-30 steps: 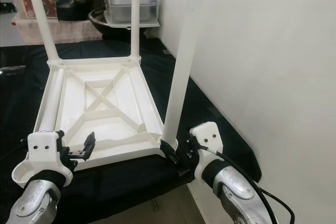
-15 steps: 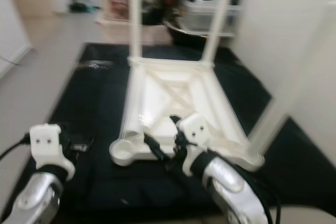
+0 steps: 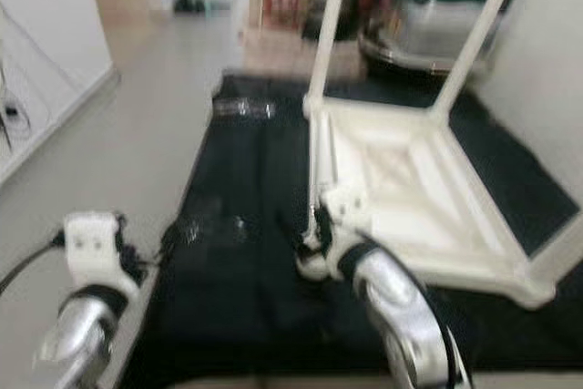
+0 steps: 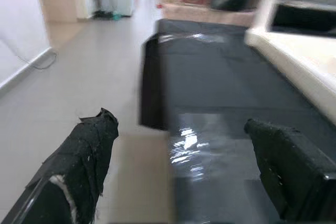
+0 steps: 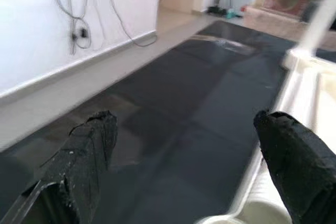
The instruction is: Building children table
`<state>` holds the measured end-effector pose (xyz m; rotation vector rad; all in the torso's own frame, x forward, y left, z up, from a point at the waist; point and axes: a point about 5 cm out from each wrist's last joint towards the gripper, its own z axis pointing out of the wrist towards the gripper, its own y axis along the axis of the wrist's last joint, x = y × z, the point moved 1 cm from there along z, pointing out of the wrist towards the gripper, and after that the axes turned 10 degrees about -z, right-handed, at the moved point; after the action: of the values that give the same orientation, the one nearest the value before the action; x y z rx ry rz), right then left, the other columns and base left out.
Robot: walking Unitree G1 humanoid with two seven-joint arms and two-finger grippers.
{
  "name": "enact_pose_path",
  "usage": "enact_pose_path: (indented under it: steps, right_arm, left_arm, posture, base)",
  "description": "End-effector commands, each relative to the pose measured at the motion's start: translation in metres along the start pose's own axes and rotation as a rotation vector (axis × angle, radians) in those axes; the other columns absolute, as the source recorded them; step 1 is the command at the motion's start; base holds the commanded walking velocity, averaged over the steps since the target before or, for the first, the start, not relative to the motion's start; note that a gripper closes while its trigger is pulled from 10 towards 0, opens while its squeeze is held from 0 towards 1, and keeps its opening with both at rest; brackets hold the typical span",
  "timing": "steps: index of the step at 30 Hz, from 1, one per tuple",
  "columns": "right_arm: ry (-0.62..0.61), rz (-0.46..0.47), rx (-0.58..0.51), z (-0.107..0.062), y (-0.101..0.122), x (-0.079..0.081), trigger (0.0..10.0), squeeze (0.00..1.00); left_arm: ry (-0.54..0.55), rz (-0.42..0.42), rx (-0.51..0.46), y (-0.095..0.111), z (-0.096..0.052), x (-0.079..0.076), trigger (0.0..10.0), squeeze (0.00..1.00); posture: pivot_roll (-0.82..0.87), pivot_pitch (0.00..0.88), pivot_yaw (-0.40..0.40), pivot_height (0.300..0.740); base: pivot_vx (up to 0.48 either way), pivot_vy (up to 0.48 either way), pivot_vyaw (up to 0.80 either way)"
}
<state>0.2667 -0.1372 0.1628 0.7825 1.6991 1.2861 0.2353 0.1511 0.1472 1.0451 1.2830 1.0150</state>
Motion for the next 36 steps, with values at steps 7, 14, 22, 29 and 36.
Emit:
enact_pose_path:
  steps: [7, 14, 22, 29, 36]
  right_arm:
    - [-0.007, -0.066, -0.025, 0.012, 0.005, -0.007, 10.0, 0.0]
    - [-0.008, -0.069, -0.037, 0.017, 0.006, -0.004, 10.0, 0.0]
    - [-0.045, -0.075, -0.02, 0.02, 0.0, -0.005, 10.0, 0.0]
    - [-0.066, -0.097, -0.025, 0.025, 0.001, -0.006, 10.0, 0.0]
    - [-0.077, -0.119, -0.013, 0.027, -0.002, -0.008, 10.0, 0.0]
  left_arm:
    - [0.001, -0.023, 0.02, -0.007, 0.002, -0.001, 10.0, 0.0]
    - [-0.014, -0.016, 0.017, -0.007, 0.005, -0.004, 10.0, 0.0]
    - [-0.026, -0.015, 0.009, -0.005, 0.005, -0.007, 10.0, 0.0]
    - [-0.034, -0.019, 0.0, -0.005, 0.006, -0.009, 10.0, 0.0]
    - [-0.037, -0.02, -0.001, -0.004, 0.008, -0.01, 10.0, 0.0]
  posture:
    - [-0.02, 0.0, -0.09, 0.74]
    - [-0.02, 0.0, -0.091, 0.74]
    - [-0.03, 0.0, -0.08, 0.74]
    - [-0.02, 0.0, -0.083, 0.74]
    - [-0.02, 0.0, -0.083, 0.74]
  base:
    - [0.0, 0.0, 0.0]
    - [0.0, 0.0, 0.0]
    - [0.0, 0.0, 0.0]
    - [0.149, 0.0, 0.32]
    - [0.26, 0.0, 0.23]
